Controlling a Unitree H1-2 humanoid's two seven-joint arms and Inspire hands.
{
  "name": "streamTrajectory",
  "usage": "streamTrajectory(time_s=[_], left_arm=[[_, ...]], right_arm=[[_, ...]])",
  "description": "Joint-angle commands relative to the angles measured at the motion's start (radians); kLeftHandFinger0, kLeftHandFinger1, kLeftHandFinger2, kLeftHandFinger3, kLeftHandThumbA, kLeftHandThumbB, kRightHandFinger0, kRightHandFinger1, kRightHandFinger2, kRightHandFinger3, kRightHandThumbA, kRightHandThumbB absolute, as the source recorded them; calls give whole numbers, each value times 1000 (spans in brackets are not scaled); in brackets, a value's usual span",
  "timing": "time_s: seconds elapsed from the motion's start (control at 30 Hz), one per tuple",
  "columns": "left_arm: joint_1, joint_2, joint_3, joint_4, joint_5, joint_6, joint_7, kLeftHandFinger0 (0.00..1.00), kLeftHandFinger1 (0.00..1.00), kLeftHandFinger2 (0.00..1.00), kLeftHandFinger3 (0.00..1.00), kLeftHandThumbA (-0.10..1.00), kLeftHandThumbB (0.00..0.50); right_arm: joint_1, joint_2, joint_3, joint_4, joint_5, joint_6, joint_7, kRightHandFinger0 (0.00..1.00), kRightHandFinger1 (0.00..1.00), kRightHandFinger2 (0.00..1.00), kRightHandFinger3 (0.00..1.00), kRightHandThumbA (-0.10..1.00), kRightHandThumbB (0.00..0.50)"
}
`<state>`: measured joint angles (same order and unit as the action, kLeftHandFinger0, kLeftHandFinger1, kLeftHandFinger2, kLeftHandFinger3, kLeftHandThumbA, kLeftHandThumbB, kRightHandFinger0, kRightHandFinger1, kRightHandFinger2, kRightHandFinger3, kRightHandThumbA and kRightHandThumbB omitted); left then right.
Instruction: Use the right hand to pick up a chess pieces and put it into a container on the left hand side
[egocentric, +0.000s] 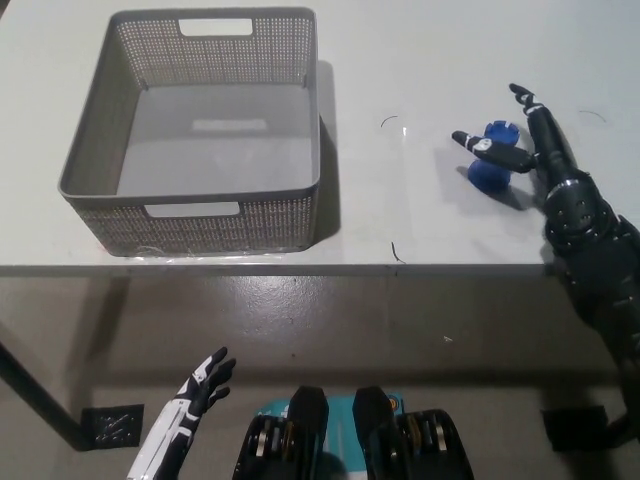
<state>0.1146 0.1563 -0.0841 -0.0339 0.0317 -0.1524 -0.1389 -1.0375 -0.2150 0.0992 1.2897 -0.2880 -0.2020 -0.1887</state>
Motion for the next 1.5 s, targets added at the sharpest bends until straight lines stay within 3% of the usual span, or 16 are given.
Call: streamTrajectory(time_s=[0.0,0.33,0.43,0.63,0.7,0.73,0.77,0.8,0.83,0.87,0.9,0.93,1.0,1.17,1.3,1.47], left_arm=[[-12,17,2,-26,4,-35,-11,1000,1000,1000,1000,1000,218],[-18,18,3,-19,-12,-39,-24,1000,1000,1000,1000,1000,204],[-22,17,6,-14,-18,-42,-25,1000,1000,1000,1000,1000,198],[-13,16,5,-21,-19,-38,-28,1000,1000,1000,1000,1000,194],[-15,18,1,-23,-11,-38,-30,1000,1000,1000,1000,1000,187],[-16,17,0,-20,-16,-45,-32,1000,1000,1000,1000,1000,172],[-19,17,0,-14,-19,-51,-34,1000,1000,1000,1000,1000,165],[-22,17,-1,-9,-18,-56,-34,1000,1000,1000,1000,1000,165],[-22,16,-1,-8,-18,-56,-34,1000,1000,1000,1000,1000,165],[-24,16,-1,-6,-17,-57,-33,1000,1000,1000,1000,1000,173],[-29,15,-1,-3,-12,-55,-32,1000,1000,1000,1000,1000,175],[-31,15,-1,-3,-12,-52,-31,1000,1000,1000,1000,1000,179],[-33,19,-2,-6,-11,-46,-34,1000,1000,1000,1000,1000,183],[-48,24,-5,-4,-4,-52,-36,1000,1000,1000,1000,1000,170],[-54,25,-2,-6,-9,-41,-39,1000,1000,1000,1000,1000,187],[-53,31,-6,-8,-2,-51,-43,1000,1000,1000,1000,1000,161]], right_arm=[[-82,5,13,12,6,-22,-23,1000,1000,1000,1000,992,472],[-84,5,30,74,10,28,-6,1000,1000,1000,1000,954,456],[-82,5,11,93,31,44,-24,1000,1000,1000,1000,818,413],[-63,-8,5,126,40,112,-8,1000,1000,1000,1000,805,431],[-42,-17,-9,133,57,114,-30,1000,1000,1000,1000,702,421],[-35,-12,-34,130,76,92,-101,871,1000,1000,1000,502,444],[-31,-10,-53,128,89,69,-136,496,640,715,755,341,396],[-26,-9,-64,126,95,38,-164,161,307,419,426,144,323],[-25,-9,-67,126,95,34,-168,121,313,478,450,136,325],[-24,-9,-66,124,89,19,-191,24,137,361,315,-18,258],[-25,-5,-79,118,97,-12,-231,1,26,332,296,-97,178],[-28,-2,-84,114,100,-31,-241,0,33,386,344,-99,148],[-36,0,-94,106,103,-55,-246,0,124,579,561,-100,105],[-59,7,-125,93,129,-101,-271,0,168,595,580,-100,149],[-78,14,-152,82,151,-107,-264,0,144,560,568,-100,121],[-100,23,-162,54,154,-134,-286,0,123,545,581,-100,127]])
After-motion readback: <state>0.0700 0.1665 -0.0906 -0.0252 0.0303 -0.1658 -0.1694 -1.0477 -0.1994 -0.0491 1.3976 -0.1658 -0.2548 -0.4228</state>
